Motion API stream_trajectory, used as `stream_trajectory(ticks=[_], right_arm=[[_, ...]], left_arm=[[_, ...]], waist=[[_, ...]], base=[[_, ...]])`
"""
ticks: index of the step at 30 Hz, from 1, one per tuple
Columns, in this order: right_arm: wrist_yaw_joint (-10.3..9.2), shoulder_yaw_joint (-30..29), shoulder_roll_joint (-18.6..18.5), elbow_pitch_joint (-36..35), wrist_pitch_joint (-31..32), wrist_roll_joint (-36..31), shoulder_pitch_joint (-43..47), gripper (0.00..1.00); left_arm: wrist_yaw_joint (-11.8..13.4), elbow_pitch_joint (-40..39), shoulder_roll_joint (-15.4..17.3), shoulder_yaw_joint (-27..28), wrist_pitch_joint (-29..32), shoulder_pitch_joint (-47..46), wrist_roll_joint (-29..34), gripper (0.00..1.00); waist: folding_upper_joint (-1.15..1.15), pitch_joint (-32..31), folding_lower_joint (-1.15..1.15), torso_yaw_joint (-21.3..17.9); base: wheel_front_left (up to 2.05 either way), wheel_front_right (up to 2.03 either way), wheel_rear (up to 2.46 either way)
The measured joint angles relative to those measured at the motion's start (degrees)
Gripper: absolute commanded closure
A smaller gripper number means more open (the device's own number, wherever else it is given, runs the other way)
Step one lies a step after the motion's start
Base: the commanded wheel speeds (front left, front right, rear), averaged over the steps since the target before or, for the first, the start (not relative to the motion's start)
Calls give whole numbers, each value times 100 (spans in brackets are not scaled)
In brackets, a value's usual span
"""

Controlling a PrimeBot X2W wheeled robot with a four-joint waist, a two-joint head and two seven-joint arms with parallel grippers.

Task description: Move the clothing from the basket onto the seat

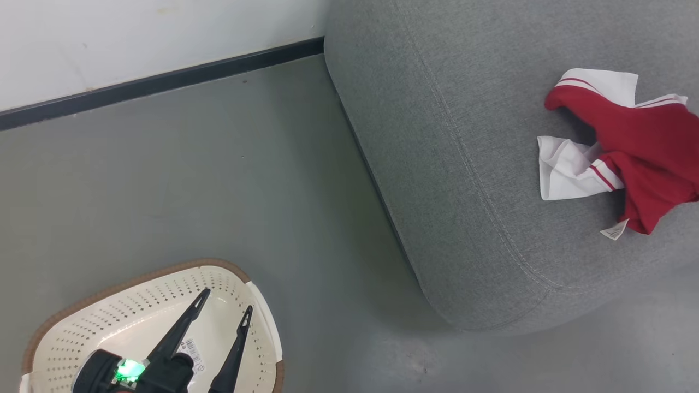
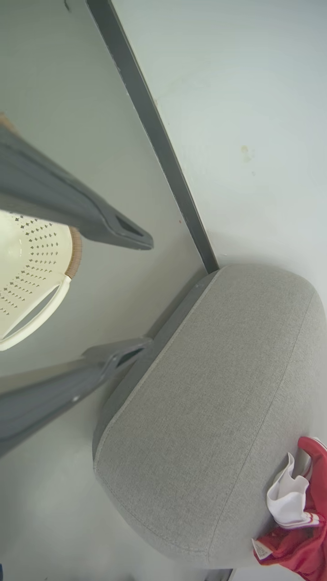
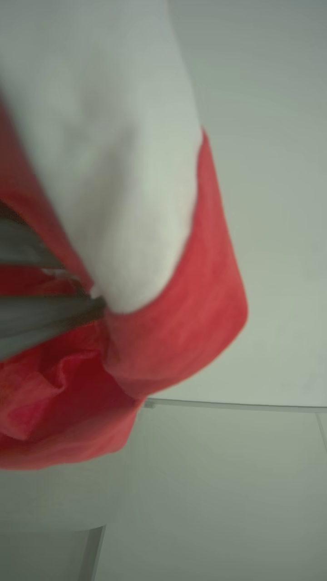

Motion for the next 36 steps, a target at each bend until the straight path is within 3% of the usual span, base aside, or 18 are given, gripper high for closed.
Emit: stream_trajectory(ticks=[24,25,26,27,36], right_arm=[[-160,-13,-240,2816,211,-66,-860,100],[-160,3,-237,2878,211,-66,-860,93],[-160,16,-235,2928,210,-67,-865,4],[-160,42,-234,2962,205,-70,-868,0],[-101,409,-207,3234,159,-368,-1081,0]], left_arm=[[-3,1,73,62,0,-127,-1,0],[-3,4,73,64,0,-129,-1,0],[-3,7,73,67,0,-129,-1,0],[-3,9,73,76,0,-130,-1,0],[-5,89,-7,101,0,-147,-11,0]], waist=[[0,336,0,359],[0,332,0,363],[0,328,-1,367],[0,324,-1,370],[0,207,-1,336]], base=[[0,0,0],[0,0,0],[0,0,0],[0,0,0],[0,0,0]])
